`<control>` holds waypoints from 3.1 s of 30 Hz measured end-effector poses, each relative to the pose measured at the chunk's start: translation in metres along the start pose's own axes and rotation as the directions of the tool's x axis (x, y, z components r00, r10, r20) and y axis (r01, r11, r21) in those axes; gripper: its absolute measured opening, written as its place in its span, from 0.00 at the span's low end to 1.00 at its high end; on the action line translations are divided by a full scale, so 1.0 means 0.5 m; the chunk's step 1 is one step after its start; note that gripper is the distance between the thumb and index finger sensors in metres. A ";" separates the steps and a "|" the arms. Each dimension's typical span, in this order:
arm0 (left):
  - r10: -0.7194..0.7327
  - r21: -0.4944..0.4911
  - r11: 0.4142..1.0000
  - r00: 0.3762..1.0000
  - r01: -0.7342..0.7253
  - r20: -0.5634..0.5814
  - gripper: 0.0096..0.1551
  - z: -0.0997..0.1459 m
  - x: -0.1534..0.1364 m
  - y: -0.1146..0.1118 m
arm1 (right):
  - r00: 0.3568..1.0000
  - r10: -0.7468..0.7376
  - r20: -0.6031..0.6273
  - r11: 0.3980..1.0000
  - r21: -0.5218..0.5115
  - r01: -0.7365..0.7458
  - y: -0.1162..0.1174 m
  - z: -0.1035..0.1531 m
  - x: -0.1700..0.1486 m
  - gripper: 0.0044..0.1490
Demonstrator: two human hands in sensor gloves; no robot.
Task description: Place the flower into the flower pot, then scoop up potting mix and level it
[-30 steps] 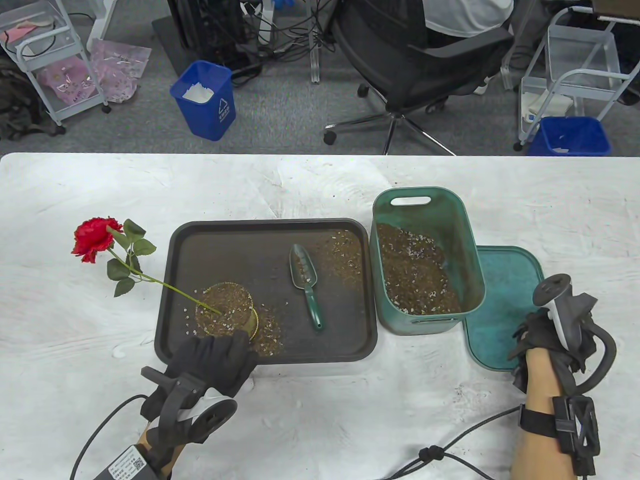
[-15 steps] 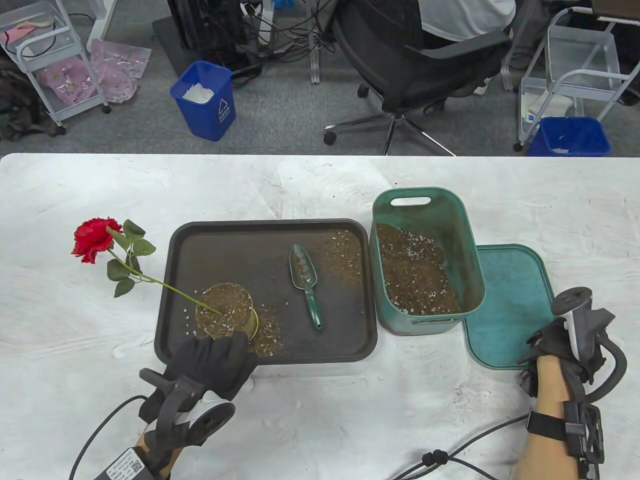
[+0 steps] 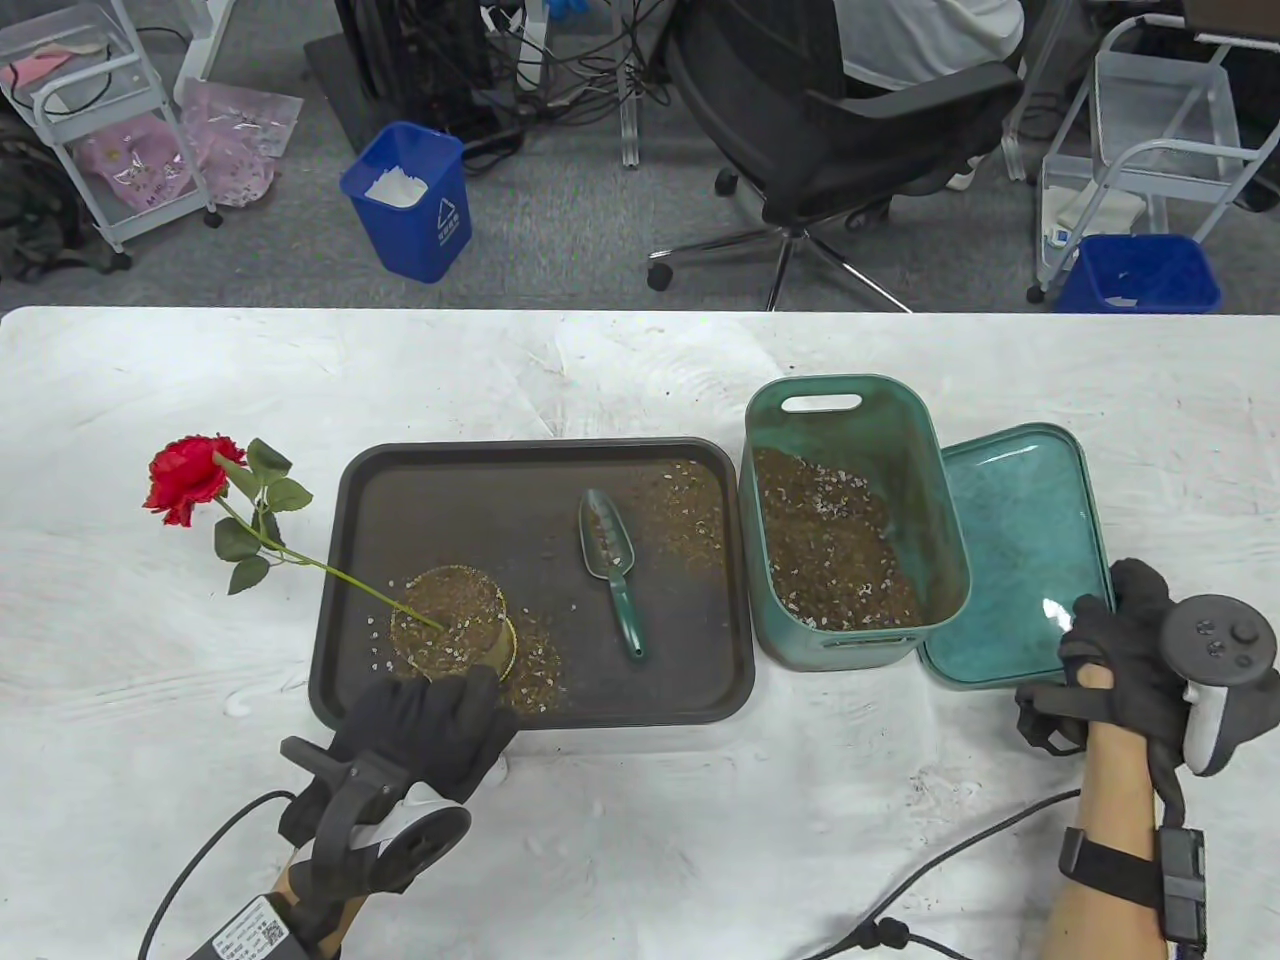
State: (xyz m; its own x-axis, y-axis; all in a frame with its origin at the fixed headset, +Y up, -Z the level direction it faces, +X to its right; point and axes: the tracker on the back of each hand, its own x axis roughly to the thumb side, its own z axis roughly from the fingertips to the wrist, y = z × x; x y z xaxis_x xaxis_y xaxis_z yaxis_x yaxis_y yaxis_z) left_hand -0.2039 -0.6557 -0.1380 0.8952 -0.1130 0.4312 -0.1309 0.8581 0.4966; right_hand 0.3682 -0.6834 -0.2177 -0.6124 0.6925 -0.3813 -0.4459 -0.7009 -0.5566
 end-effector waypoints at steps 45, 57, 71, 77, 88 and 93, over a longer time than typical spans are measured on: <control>-0.001 -0.016 1.000 0.999 0.002 0.040 0.29 0.002 0.013 -0.002 | 0.366 0.511 0.778 0.859 -0.448 -0.249 0.165 0.383 0.324 0.35; 0.001 -0.091 0.996 0.998 0.005 0.063 0.29 -0.001 0.024 -0.020 | 0.281 0.539 0.794 0.831 -0.447 -0.332 0.184 0.388 0.318 0.37; 0.022 -0.211 0.977 0.995 -0.001 0.100 0.29 -0.005 0.035 -0.052 | 0.286 0.473 0.833 0.846 -0.339 -0.413 0.199 0.345 0.333 0.41; 0.023 -0.206 0.978 0.995 -0.003 0.097 0.29 -0.005 0.033 -0.052 | 0.338 0.385 0.859 0.841 -0.176 -0.512 0.196 0.321 0.344 0.45; 0.029 -0.108 0.994 0.996 -0.019 0.085 0.29 -0.002 0.030 -0.029 | 0.446 0.137 0.885 0.990 -0.110 -0.087 0.056 0.359 0.324 0.39; 0.009 -0.023 1.000 0.996 -0.007 0.088 0.29 0.002 0.043 -0.013 | 0.418 0.121 0.900 0.992 -0.124 -0.018 0.039 0.390 0.301 0.36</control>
State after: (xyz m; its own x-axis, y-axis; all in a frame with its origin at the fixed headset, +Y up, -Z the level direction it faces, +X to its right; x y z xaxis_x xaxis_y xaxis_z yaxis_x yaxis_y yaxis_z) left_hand -0.1842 -0.6642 -0.1310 0.8528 -0.1487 0.5006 -0.1277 0.8701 0.4760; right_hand 0.1401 -0.6262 -0.1422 -0.8976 0.0514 0.4378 -0.3501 -0.6866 -0.6372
